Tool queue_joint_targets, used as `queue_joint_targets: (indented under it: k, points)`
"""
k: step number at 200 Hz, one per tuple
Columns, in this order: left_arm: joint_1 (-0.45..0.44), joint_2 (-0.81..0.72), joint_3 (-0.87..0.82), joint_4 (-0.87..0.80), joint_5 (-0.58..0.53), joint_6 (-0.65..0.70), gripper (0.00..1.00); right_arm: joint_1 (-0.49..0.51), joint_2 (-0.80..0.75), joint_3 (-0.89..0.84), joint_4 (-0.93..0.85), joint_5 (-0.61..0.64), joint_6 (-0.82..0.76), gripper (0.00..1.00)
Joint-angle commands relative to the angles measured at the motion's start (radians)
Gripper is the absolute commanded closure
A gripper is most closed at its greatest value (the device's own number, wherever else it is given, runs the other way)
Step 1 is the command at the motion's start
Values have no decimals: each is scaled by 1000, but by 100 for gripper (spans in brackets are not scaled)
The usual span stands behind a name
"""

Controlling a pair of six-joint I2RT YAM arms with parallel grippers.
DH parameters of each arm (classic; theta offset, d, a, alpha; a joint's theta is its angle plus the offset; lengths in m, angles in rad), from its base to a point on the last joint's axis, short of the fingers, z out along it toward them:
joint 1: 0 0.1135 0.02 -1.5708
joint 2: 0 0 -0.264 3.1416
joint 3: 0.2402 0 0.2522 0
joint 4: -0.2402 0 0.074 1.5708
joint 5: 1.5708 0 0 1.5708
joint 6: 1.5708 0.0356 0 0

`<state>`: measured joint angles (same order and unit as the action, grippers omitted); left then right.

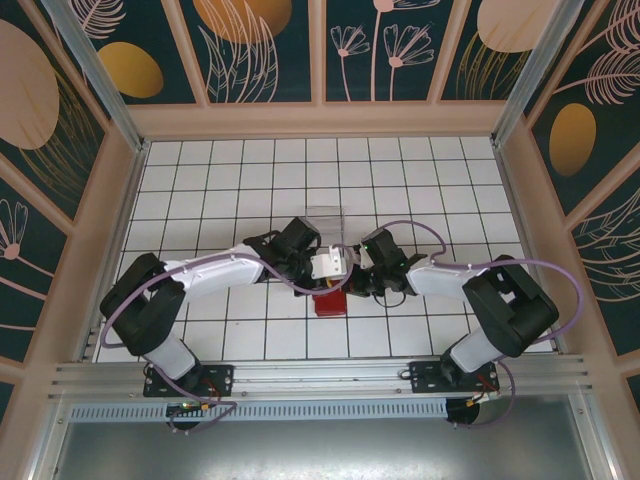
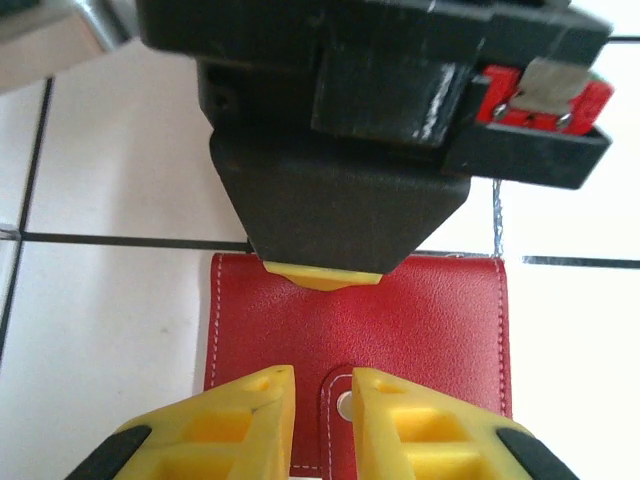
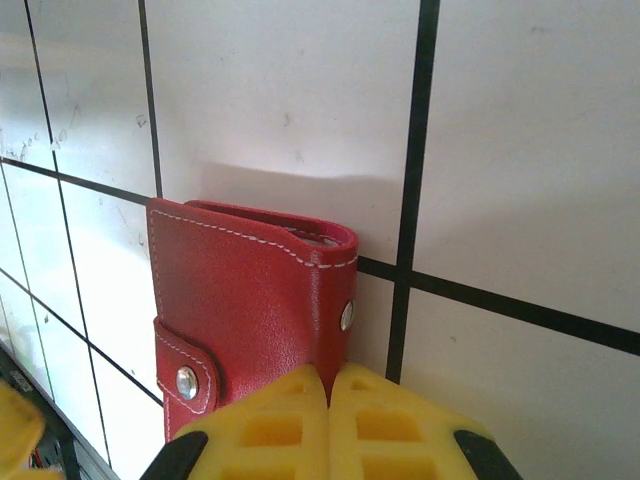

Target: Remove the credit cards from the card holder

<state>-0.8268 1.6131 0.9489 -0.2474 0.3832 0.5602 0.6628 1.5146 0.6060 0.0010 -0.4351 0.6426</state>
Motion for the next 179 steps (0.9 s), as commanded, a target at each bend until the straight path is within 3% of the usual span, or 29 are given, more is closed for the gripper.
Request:
queue_joint_targets:
  k: [1,88,109,142,179]
  points:
    - [-6,-35,-36,81,30,-57,77,6,-35,-6,-55,51,-1,100]
    - [-3,-167,-219,390,-33,-292,80,-14,-88,-16,-124,99,-22,100]
    - [-4,-178,-240,410,25,-327,61,-17,-89,-25,-117,82,-22,100]
    - [-10,-66,-124,175,25,-180,56,-18,-88,-23,-115,74,-32,100]
    - [-11,28,-36,38,11,-7,52,-18,-94,-32,-105,79,-26,100]
